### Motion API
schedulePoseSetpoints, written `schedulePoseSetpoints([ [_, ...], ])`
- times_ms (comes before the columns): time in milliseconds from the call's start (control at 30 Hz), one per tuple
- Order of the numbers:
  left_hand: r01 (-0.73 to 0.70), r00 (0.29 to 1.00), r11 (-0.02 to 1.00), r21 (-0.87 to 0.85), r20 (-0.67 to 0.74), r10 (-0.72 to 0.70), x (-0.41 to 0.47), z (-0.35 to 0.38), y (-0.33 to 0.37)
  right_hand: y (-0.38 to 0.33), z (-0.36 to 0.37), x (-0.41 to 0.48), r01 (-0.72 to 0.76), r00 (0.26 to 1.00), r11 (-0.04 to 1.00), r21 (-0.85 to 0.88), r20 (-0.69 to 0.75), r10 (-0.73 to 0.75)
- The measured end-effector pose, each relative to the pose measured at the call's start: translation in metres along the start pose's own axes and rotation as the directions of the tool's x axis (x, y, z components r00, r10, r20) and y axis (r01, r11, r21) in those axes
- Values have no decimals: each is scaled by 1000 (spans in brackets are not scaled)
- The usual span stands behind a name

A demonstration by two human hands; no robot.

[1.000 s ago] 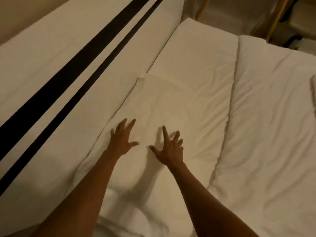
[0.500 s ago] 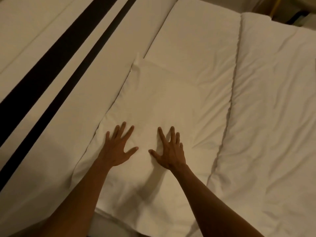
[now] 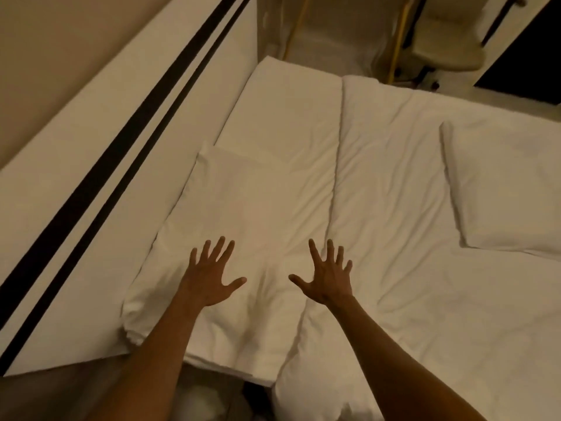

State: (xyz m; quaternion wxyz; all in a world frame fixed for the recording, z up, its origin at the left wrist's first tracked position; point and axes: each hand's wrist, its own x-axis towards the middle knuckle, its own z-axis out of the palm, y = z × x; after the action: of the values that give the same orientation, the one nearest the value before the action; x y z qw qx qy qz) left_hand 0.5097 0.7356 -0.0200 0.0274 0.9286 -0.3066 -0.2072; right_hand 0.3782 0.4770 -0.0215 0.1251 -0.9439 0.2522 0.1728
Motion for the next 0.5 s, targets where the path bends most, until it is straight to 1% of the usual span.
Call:
schedulePoseSetpoints([
  [133, -40, 999, 999, 23, -8, 41, -35, -13, 97, 76, -34, -63, -48, 998, 999, 4, -48, 48],
  [300, -143, 990, 984, 105, 9, 143, -86, -25, 244, 198, -66, -165, -112, 984, 993, 36, -133, 115],
  [400, -197, 980, 971, 136, 16, 196, -106, -30, 336, 282, -81, -224, -181, 964, 982, 60, -184, 190],
  [500, -287, 956, 944, 165, -11, 292, -114, -35, 430, 367, -94, -279, -277, 928, 955, 108, -228, 295],
])
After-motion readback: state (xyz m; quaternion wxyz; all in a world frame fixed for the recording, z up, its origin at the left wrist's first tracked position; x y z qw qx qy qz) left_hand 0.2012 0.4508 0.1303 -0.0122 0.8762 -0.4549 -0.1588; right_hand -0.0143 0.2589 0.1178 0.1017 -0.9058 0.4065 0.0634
